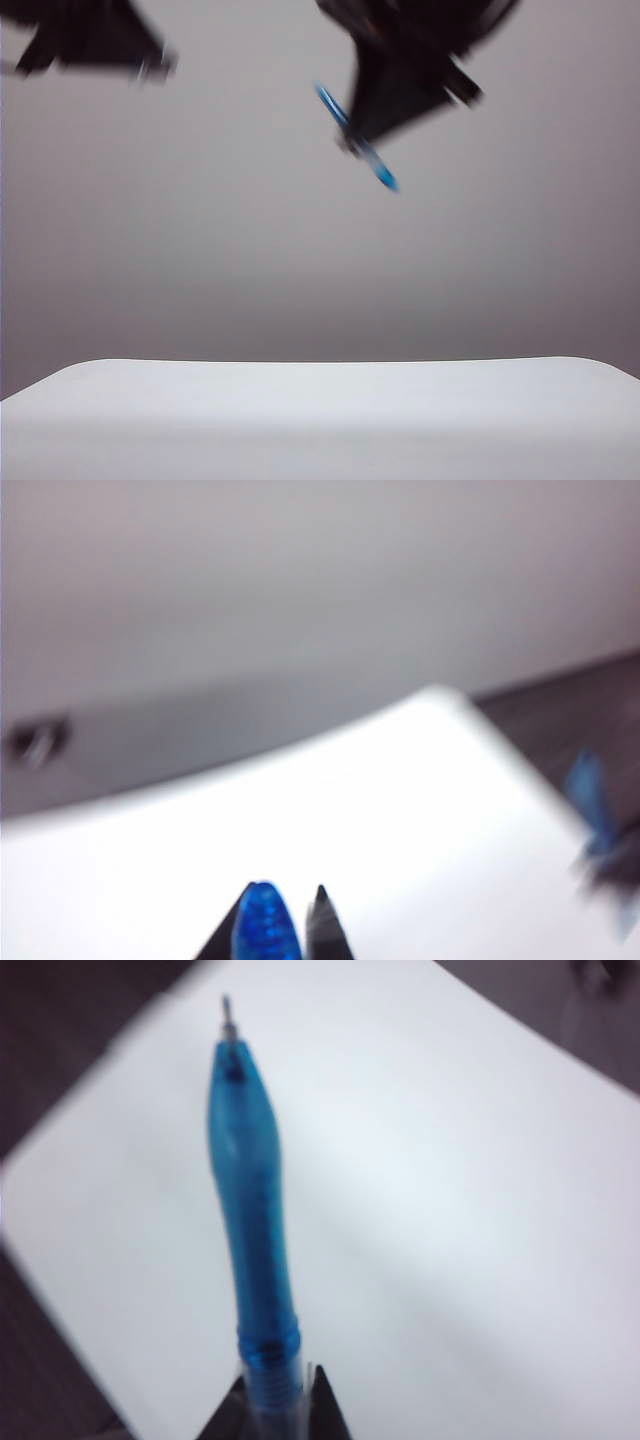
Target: Pick up the pen and remove the cap.
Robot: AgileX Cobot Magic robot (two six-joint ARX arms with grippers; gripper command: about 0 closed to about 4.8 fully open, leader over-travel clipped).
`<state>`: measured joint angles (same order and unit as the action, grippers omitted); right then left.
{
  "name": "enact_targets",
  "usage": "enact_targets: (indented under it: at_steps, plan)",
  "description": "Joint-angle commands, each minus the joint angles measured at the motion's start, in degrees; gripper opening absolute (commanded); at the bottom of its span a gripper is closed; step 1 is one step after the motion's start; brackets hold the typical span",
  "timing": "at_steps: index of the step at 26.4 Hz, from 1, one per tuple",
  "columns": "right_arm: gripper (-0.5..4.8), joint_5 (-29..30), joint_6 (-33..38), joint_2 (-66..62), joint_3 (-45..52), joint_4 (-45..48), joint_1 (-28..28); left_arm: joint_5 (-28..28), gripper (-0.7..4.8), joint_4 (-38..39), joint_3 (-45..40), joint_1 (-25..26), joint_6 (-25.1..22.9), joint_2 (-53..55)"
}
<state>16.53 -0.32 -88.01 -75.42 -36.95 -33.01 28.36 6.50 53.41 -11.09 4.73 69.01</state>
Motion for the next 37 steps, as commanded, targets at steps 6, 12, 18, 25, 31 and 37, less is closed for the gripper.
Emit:
enact_targets:
  at_steps: [6, 12, 18, 25, 31, 37]
  plan:
    - [-0.06, -3.1, -1.4, -12.0, -0.2, -3.9, 8.0, -10.6, -0.06, 7.6, 0.1, -6.2, -0.5, 17.7]
    - [-0.06, -7.0, -1.7, -20.6, -0.2, -5.1, 8.5, -11.9, -0.06, 12.0, 1.4, -6.5, -0.3, 30.9]
    - [-0.06, -10.3, -3.0, -27.9, 0.0, -6.0, 8.9, -22.1, -0.06, 11.5, 2.1, -6.5, -4.1, 35.2]
    - [-0.06, -11.7, -3.4, -32.2, 0.1, -5.0, 10.3, -25.7, -0.06, 11.9, 2.1, -6.5, -6.4, 36.4]
    - [0.28, -11.7, -3.4, -32.2, 0.2, -3.8, 10.5, -25.6, -0.06, 13.6, 2.2, -6.5, -6.4, 40.9]
    - [0.33, -11.7, -3.4, -32.2, 0.2, -3.7, 10.5, -25.4, 0.4, 13.5, 2.2, -6.5, -6.4, 44.3]
